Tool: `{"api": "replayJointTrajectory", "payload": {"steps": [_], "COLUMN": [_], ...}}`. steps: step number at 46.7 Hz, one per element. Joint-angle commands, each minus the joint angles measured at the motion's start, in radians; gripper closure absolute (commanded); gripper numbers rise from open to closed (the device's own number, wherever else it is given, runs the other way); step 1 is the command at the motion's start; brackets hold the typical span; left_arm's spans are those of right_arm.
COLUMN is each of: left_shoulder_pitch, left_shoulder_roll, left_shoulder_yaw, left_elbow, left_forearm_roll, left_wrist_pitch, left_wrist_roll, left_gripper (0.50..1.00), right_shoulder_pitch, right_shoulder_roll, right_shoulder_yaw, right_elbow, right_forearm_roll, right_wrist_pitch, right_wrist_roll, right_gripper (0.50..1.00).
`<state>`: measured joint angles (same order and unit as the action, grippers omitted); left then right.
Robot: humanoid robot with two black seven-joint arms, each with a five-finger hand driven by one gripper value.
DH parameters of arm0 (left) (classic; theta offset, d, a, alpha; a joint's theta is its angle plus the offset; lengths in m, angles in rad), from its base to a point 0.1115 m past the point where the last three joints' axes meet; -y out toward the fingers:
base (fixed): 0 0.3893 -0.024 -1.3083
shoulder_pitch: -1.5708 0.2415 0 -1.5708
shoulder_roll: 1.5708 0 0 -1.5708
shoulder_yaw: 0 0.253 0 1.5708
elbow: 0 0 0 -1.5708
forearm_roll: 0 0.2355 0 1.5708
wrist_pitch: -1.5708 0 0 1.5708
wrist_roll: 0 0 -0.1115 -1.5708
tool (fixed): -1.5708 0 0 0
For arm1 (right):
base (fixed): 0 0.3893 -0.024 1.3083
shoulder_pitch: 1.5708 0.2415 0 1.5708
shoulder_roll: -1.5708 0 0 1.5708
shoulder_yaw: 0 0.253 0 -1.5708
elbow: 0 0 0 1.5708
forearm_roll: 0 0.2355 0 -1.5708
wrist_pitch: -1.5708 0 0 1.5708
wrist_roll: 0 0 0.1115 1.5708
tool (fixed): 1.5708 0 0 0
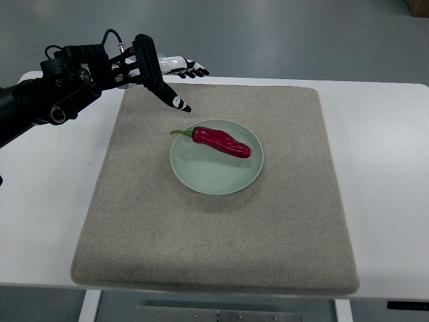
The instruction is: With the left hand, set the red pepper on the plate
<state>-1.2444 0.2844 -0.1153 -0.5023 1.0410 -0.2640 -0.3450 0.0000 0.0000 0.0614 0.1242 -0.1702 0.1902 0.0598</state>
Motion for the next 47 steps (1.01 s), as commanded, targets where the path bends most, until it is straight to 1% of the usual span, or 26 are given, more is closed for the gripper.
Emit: {"api": "replayJointTrajectory", "payload": {"steps": [1, 8, 13, 19, 23, 29, 37, 42, 47], "left_shoulder_pitch": [-0.001, 0.000, 0.003, 0.010, 0.013, 0.014, 0.016, 0.019, 0.029], "left_shoulder_roll": [0.001, 0.001, 0.001, -0.001, -0.002, -0.002, -0.014, -0.037, -0.053], "left_shoulder_yaw": [0.000, 0.000, -0.003, -0.003, -0.001, -0.003, -0.004, -0.009, -0.040], "left_elbow": [0.028, 0.093, 0.107, 0.110, 0.117, 0.125, 0.137, 0.160, 0.165], "left_forearm_roll": [-0.051, -0.145, -0.234, -0.467, -0.646, -0.844, -1.038, -1.133, -1.179], "left_wrist_pitch": [0.026, 0.048, 0.077, 0.146, 0.178, 0.178, 0.181, 0.190, 0.230], "left_wrist_roll": [0.000, 0.000, 0.001, 0.008, 0.014, 0.014, 0.015, 0.037, 0.086], "left_gripper": [0.536, 0.529, 0.529, 0.529, 0.529, 0.529, 0.529, 0.529, 0.529], "right_shoulder_pitch": [0.001, 0.000, 0.000, 0.000, 0.000, 0.001, 0.000, 0.000, 0.000], "right_shoulder_roll": [0.000, 0.000, 0.000, 0.000, 0.000, 0.000, 0.000, 0.000, 0.000], "right_shoulder_yaw": [0.000, 0.000, 0.000, 0.000, 0.000, 0.000, 0.000, 0.000, 0.000], "right_elbow": [0.000, 0.000, 0.000, 0.000, 0.000, 0.000, 0.000, 0.000, 0.000], "right_forearm_roll": [0.000, 0.000, 0.000, 0.001, 0.000, 0.000, 0.000, 0.000, 0.000], "right_wrist_pitch": [0.000, 0.000, 0.000, 0.000, 0.000, 0.000, 0.000, 0.000, 0.000], "right_wrist_roll": [0.000, 0.000, 0.000, 0.000, 0.000, 0.000, 0.000, 0.000, 0.000], "right_gripper": [0.568, 0.568, 0.568, 0.568, 0.568, 0.568, 0.568, 0.568, 0.568]}}
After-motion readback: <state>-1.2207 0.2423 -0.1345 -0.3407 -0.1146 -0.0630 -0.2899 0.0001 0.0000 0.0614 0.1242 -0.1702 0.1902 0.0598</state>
